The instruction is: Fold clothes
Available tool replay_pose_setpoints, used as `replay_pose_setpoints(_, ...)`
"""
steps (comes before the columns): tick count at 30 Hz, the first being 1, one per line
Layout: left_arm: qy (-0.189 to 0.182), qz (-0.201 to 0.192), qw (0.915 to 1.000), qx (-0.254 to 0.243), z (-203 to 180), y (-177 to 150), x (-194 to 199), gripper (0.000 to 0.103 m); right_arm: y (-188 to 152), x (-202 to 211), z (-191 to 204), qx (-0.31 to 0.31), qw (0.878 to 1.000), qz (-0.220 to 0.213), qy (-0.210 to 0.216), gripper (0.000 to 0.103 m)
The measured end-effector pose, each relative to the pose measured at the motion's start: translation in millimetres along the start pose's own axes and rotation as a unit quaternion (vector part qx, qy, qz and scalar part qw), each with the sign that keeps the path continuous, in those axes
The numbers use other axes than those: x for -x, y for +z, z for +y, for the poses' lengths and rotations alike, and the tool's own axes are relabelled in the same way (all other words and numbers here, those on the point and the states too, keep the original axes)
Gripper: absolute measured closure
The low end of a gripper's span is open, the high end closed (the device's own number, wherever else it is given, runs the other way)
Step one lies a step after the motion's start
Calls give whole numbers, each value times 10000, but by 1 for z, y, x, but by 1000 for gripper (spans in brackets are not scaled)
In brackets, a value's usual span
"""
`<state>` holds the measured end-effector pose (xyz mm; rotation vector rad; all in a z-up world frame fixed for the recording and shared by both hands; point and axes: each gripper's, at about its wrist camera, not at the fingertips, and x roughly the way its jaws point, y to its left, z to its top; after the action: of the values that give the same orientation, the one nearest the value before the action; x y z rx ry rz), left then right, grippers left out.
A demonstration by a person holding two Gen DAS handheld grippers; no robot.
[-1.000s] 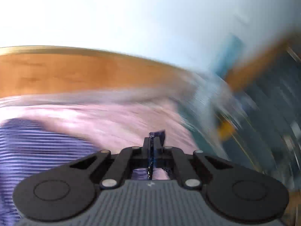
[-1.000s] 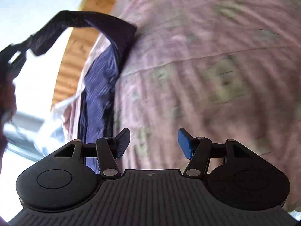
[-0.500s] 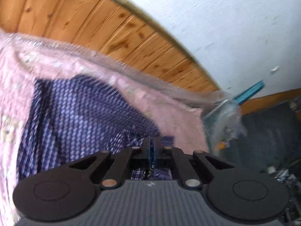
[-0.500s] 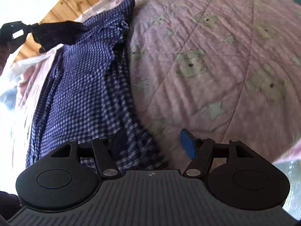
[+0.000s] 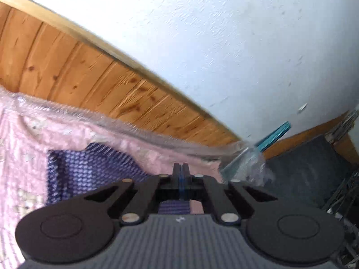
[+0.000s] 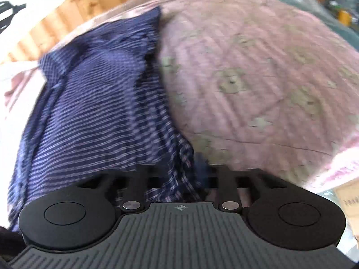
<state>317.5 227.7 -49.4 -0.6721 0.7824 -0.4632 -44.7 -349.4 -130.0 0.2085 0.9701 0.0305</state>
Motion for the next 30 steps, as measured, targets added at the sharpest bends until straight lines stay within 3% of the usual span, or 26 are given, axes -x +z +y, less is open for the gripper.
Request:
replay_pose_setpoints(1, 175, 157, 9997, -7, 4, -8, -6, 99, -1, -2, -1, -17, 10000, 8, -96, 42)
replay_pose_setpoints(5, 525, 599, 9964, 279, 36, -52, -35, 58, -1, -6, -1, 21, 9997, 135, -220, 41)
replay_pose_setpoints(11, 725, 438, 9871, 1357, 81, -99, -56, 40, -9, -4, 7, 256, 9991, 266, -184, 37)
replay_pose_setpoints(15, 800, 294, 9748, 2062, 107, -124, -67, 37, -16, -5, 12, 269, 9988, 378, -136, 36)
replay_pose_setpoints(21, 445, -181, 9554, 2914, 110, -140, -48, 33, -18, -4, 11, 187, 9991, 354, -156, 36)
replay_pose_setpoints(22, 385, -185, 9528, 3005, 108, -146, -46, 27, -18, -4, 9, 133, 9992, 344, -168, 36)
replay_pose_setpoints(24, 414, -56, 9481, 3151, 110, -157, -54, 27, -19, -7, 5, -24, 9992, 377, -146, 36)
replay_pose_setpoints(28, 593, -320, 9429, 3262, 122, -154, -73, 30, -20, -12, 0, -181, 9988, 431, -118, 35)
replay_pose_setpoints(30, 462, -464, 9440, 3233, 124, -144, -80, 44, -19, -12, 3, -78, 9989, 453, -105, 35)
